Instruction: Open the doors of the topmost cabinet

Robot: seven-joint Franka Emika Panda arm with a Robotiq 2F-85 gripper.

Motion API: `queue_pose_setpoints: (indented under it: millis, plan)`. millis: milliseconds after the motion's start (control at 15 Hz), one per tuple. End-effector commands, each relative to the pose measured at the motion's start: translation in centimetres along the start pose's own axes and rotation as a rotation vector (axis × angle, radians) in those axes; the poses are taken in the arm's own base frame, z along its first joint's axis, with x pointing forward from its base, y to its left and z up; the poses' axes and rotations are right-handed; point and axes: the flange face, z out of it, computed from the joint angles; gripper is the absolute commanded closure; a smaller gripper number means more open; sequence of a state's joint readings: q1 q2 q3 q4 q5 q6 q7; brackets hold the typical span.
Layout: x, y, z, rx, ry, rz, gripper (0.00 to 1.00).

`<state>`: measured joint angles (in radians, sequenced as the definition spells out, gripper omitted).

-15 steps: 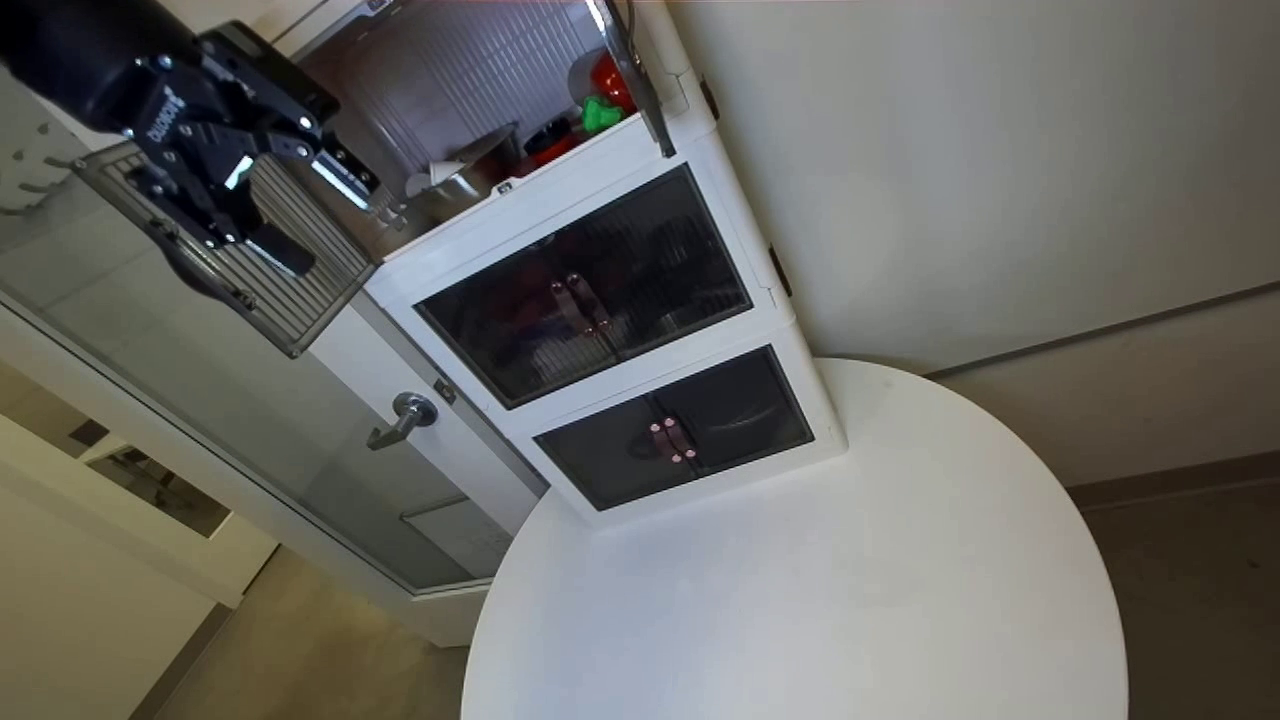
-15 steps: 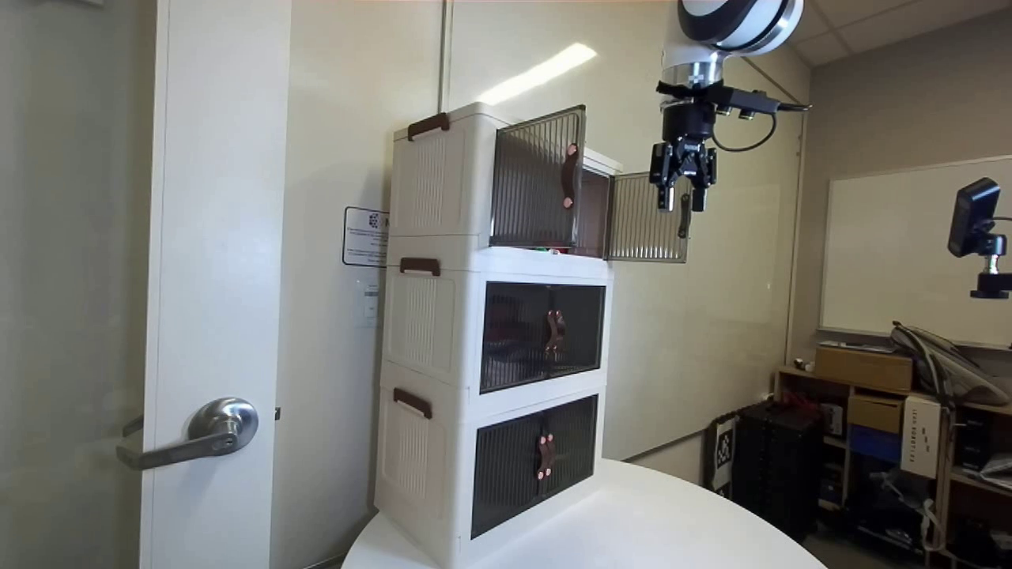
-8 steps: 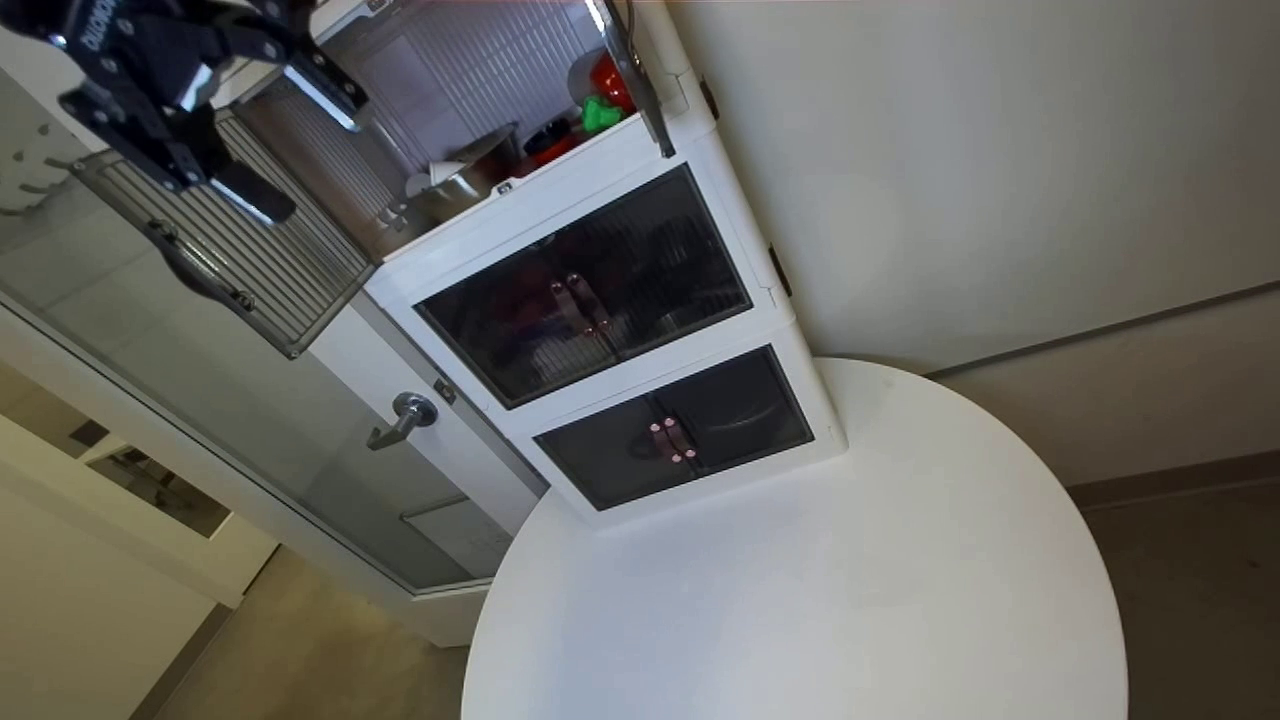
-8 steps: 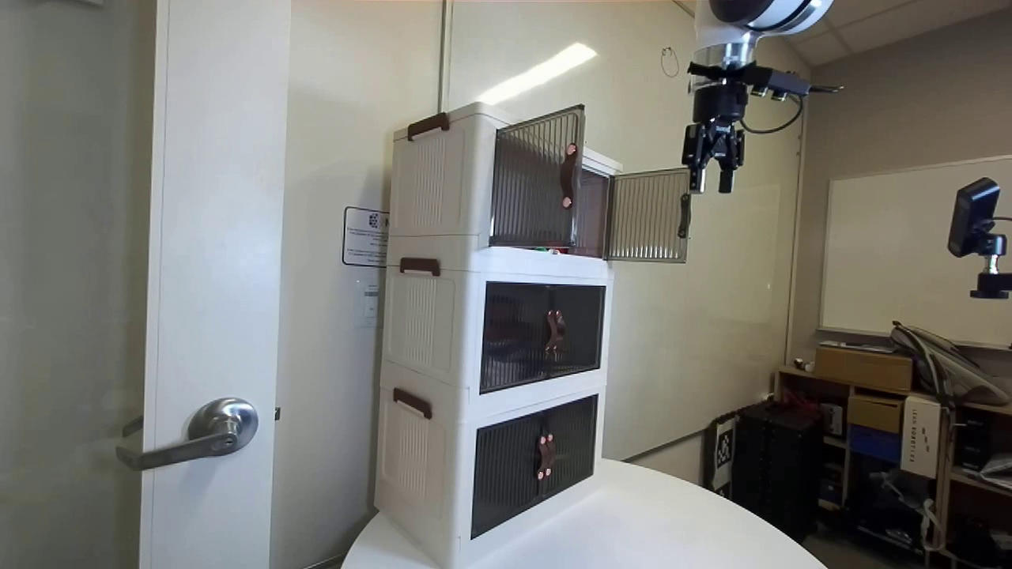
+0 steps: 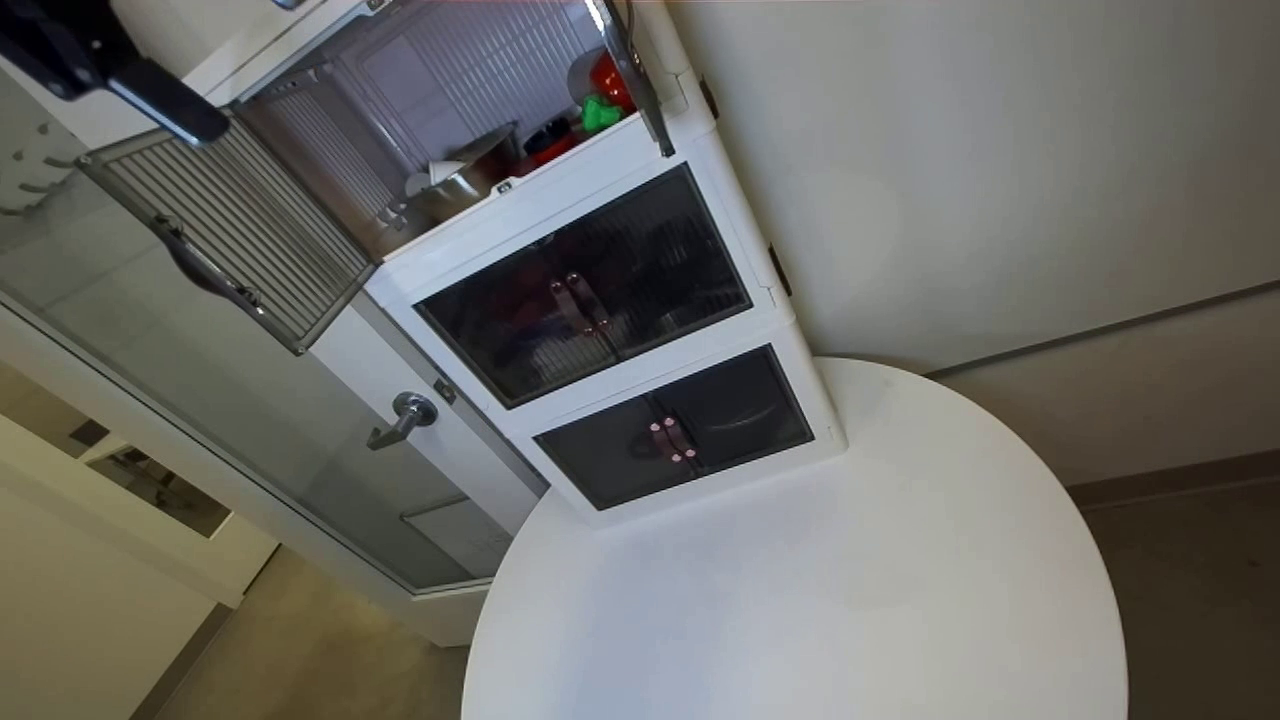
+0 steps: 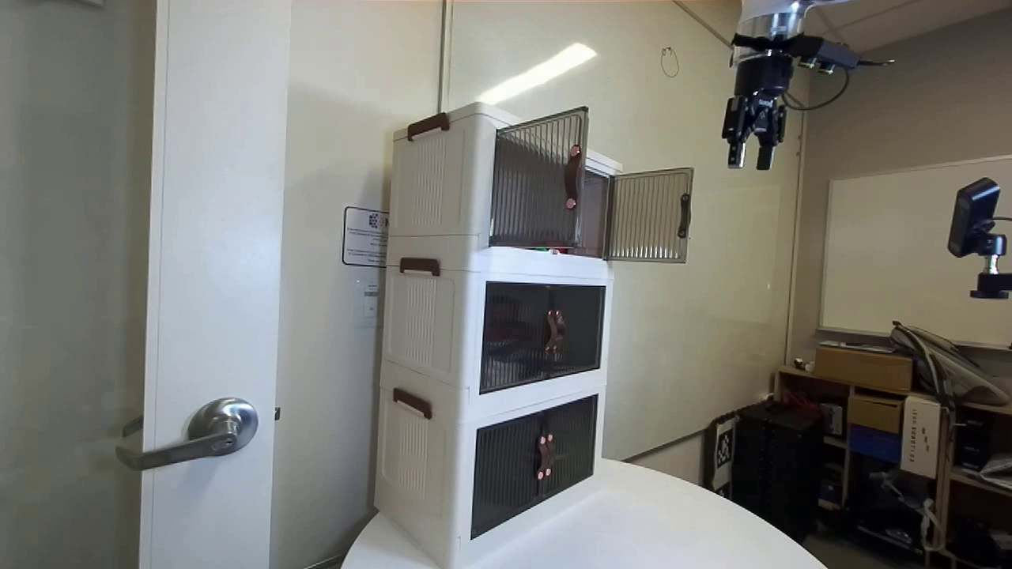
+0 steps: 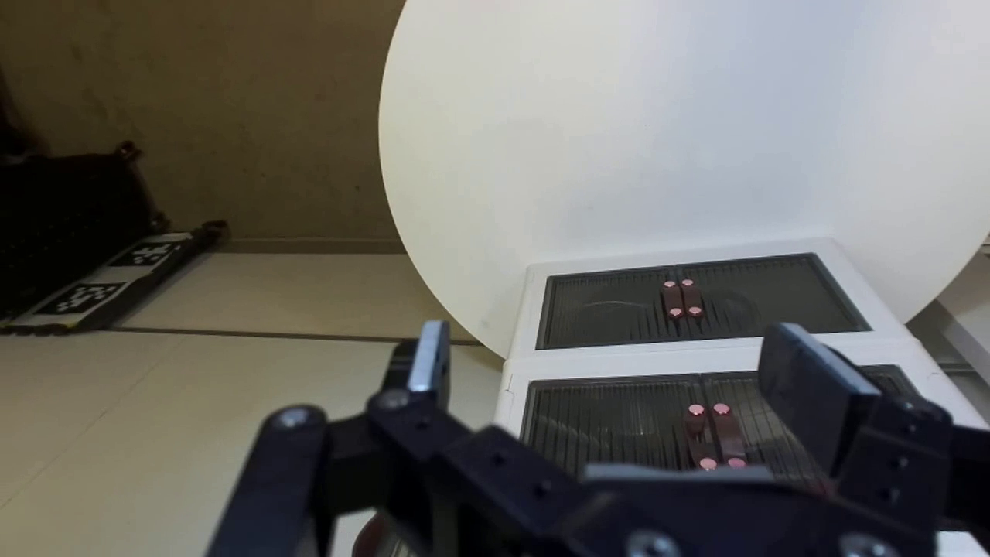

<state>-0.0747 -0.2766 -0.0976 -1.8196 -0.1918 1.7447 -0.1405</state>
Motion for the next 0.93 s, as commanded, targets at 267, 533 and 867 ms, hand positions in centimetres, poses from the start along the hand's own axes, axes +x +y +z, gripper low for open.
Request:
queue_pose_setpoints:
  millis: [267, 533, 867]
  plan:
    - [-3.6, 1.1, -2.6, 0.036, -0.016, -0.025, 0.0]
    - [-3.1, 1.2, -2.9, 0.028, 0.0, -0.003, 0.0]
    - [-3.3, 1.4, -3.0, 0.035, 0.002, 0.002, 0.0]
